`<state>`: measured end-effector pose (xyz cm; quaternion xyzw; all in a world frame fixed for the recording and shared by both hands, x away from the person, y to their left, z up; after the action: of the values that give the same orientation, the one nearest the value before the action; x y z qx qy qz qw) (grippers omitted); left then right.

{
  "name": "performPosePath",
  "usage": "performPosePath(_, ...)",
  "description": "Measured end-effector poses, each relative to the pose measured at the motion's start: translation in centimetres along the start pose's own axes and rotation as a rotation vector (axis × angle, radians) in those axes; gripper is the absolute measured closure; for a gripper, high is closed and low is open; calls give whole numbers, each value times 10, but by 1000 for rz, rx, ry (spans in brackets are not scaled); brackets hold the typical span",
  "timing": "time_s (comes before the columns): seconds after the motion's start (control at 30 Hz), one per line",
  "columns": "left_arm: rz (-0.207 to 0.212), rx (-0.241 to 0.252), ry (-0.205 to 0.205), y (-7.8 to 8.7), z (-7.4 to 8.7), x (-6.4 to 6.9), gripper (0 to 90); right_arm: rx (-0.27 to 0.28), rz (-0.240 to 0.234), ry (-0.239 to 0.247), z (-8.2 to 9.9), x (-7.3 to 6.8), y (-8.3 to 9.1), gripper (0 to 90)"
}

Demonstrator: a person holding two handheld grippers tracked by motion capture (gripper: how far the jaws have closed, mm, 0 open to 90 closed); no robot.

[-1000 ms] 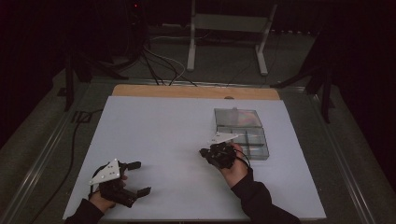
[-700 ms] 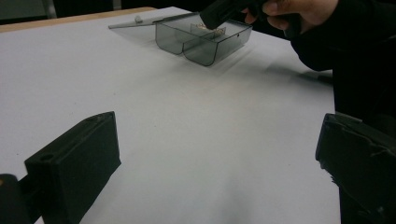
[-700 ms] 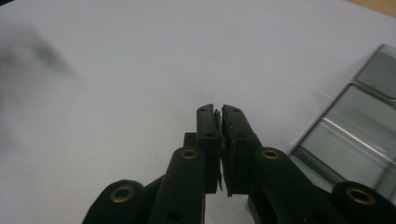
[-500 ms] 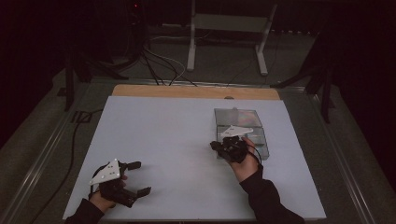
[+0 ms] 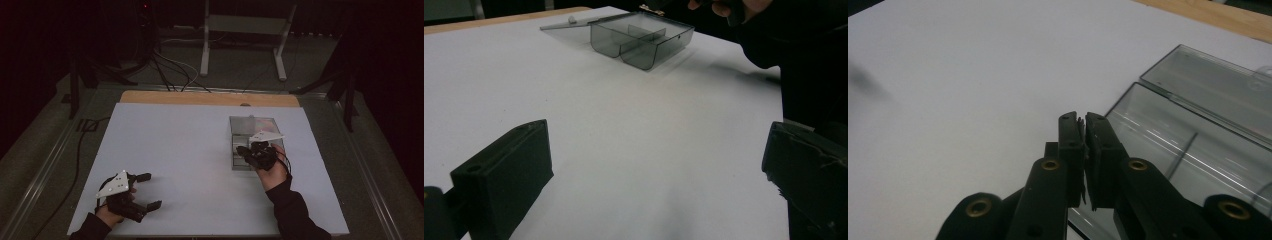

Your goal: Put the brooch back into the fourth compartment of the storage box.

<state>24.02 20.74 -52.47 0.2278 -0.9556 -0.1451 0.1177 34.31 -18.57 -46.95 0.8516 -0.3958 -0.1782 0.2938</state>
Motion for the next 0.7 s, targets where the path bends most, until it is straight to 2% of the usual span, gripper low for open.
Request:
performPosePath(0.3,2,1,0,0,0,0,14,-9,10,-20,4,11,2,861)
performPosePath(0.7,3,2,0,0,0,0,13,-36,12,-56,12,24,-4,860)
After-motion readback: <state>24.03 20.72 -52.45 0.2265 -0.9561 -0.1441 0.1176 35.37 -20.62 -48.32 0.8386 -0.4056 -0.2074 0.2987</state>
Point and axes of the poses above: each handheld gripper's, and its own axes: y roughly backward along the jaws, z roughly out of its underside, x roughly to its right, the point moved 2 cm from there along -y, roughly forward along the jaws
